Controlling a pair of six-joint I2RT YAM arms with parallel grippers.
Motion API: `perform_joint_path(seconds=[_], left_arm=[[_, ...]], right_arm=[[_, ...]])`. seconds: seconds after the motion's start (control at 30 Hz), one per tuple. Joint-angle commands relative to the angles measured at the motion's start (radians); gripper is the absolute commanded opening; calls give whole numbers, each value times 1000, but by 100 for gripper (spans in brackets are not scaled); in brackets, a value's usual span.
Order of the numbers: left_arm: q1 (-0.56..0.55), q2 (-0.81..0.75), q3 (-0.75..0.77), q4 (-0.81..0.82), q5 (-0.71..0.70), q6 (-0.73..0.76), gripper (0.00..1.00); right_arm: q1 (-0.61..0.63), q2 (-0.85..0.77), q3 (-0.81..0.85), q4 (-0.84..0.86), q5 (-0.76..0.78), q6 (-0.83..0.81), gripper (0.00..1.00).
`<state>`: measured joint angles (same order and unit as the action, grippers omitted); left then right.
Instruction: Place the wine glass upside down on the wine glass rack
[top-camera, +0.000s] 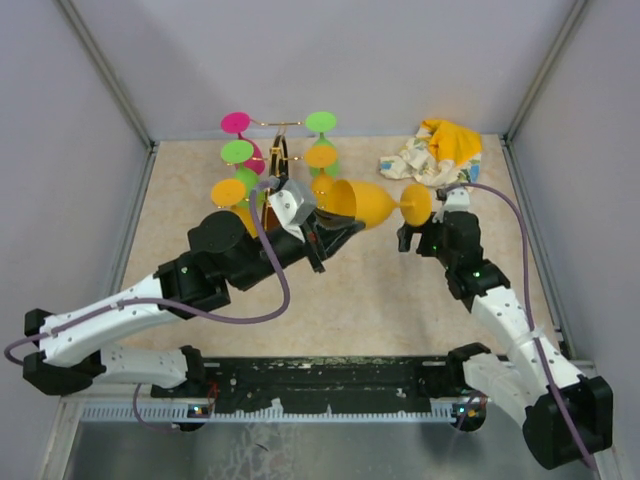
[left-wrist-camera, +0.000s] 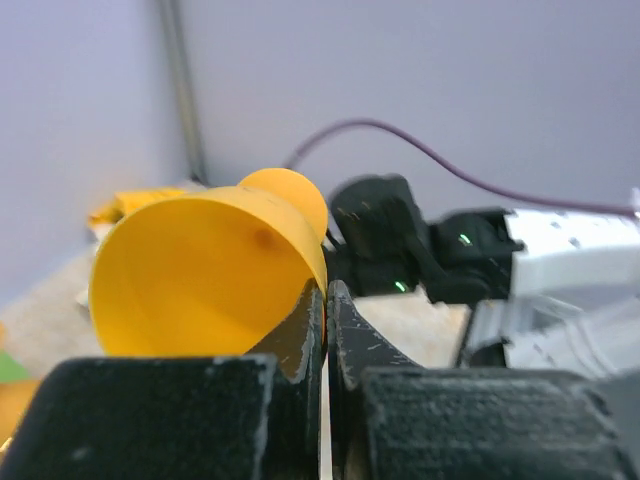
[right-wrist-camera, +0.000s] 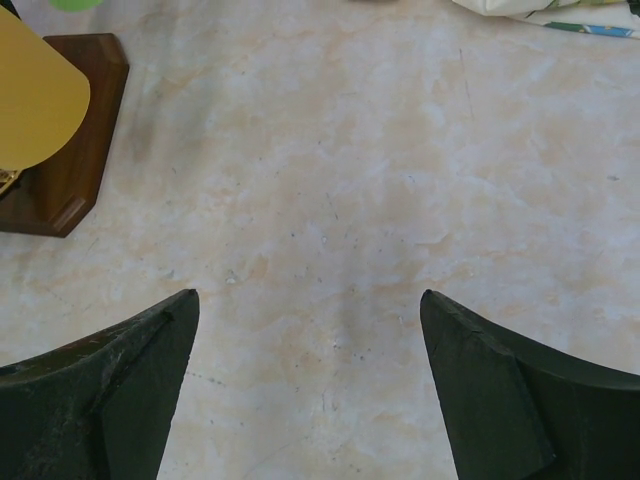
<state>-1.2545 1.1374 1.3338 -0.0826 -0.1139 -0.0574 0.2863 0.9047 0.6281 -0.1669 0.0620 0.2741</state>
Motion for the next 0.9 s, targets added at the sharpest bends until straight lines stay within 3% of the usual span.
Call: perform_joint_path(seconds=[0.0, 0.1, 0.27, 0.37, 0.47, 0.63, 0.87], left_arm=[[30, 27, -38, 339, -174, 185, 0], [66, 1, -148, 555, -197, 206, 0], [132, -74, -398, 914, -169, 177, 0], [142, -90, -473, 1035, -167, 159, 0], [144, -87, -518, 1134, -160, 133, 0], [151, -42, -530, 1242, -81, 57, 0], [153, 25, -524, 1310, 7, -38, 0]], right_arm=[[-13, -36, 17, -2, 5, -10, 92], [-12, -78, -3, 26, -24, -18, 92], [-12, -253, -70, 214, -217, 8, 91], [-12, -369, -124, 412, -343, 93, 91], [-12, -421, -198, 726, -435, 306, 91], [-12, -308, -239, 1164, -514, 554, 90], [-10, -61, -250, 1721, -497, 795, 88]])
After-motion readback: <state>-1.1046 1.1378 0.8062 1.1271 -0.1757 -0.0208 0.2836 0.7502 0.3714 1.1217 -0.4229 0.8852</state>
